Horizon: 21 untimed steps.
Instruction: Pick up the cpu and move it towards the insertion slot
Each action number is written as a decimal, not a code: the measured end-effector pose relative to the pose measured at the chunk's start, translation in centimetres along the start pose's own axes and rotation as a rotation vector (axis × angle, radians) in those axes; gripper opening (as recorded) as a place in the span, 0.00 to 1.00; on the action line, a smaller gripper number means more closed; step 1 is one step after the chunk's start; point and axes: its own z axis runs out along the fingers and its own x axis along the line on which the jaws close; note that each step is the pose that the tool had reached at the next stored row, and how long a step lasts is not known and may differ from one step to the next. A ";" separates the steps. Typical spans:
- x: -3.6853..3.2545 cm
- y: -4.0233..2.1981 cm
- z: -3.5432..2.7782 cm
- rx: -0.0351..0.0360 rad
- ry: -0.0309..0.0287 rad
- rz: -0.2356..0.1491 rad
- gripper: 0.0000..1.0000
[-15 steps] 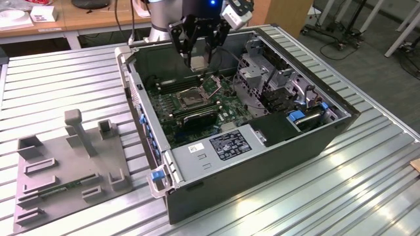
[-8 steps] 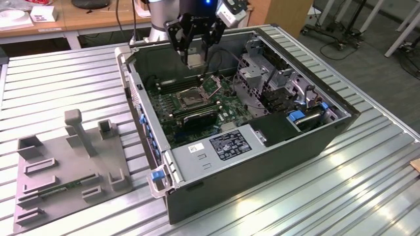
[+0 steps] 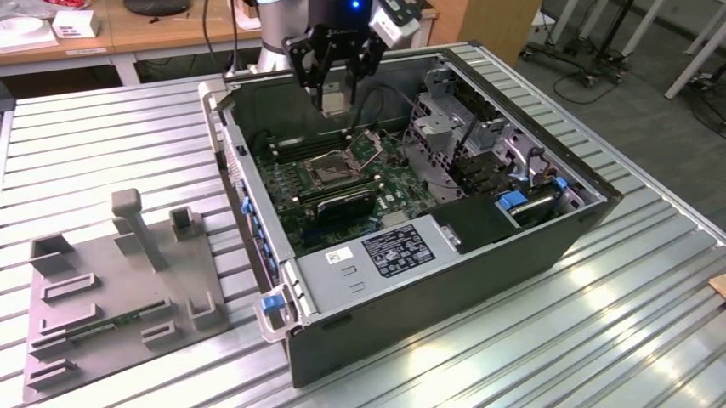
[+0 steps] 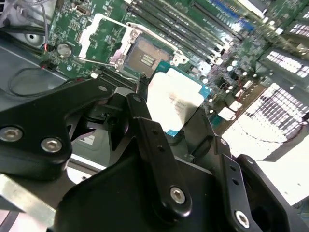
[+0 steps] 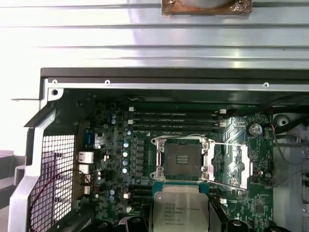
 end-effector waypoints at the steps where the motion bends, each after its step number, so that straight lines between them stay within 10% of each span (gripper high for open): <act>1: -0.10 0.17 0.07 -0.0001 -0.0001 0.000 0.54; 21: -0.75 0.90 0.84 0.0001 0.0000 0.000 0.54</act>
